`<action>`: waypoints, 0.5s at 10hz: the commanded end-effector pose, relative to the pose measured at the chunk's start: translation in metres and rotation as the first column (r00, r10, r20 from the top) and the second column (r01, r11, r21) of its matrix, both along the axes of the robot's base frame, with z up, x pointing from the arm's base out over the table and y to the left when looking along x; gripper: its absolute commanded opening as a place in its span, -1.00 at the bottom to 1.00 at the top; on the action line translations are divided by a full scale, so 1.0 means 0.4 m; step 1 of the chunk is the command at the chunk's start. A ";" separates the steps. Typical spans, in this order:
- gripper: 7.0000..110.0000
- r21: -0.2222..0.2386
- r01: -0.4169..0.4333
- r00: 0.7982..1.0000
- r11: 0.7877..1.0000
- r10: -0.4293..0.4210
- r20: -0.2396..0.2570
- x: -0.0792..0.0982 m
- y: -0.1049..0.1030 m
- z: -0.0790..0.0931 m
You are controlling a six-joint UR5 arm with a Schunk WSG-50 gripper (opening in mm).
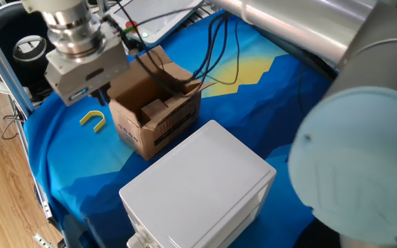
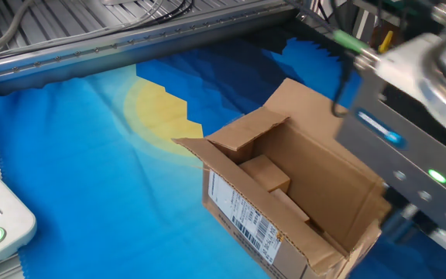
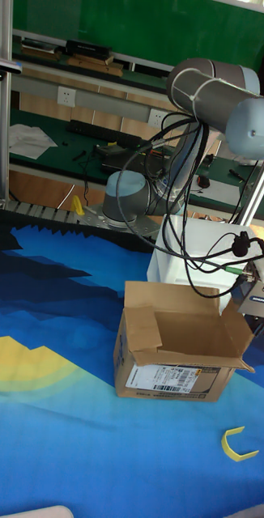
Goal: Cover the box
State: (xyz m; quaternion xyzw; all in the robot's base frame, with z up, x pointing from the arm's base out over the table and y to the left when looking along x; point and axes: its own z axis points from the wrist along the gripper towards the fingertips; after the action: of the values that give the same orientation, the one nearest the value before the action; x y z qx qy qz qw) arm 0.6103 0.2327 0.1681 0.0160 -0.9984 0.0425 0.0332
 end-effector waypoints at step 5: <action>-1.00 -0.019 -0.061 0.998 0.998 0.060 -0.032 0.027 -0.140 -0.059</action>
State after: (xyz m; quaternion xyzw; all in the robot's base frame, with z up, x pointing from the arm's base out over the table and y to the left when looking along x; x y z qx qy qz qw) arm 0.6202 0.1936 0.1579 0.0379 -0.9968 0.0551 0.0431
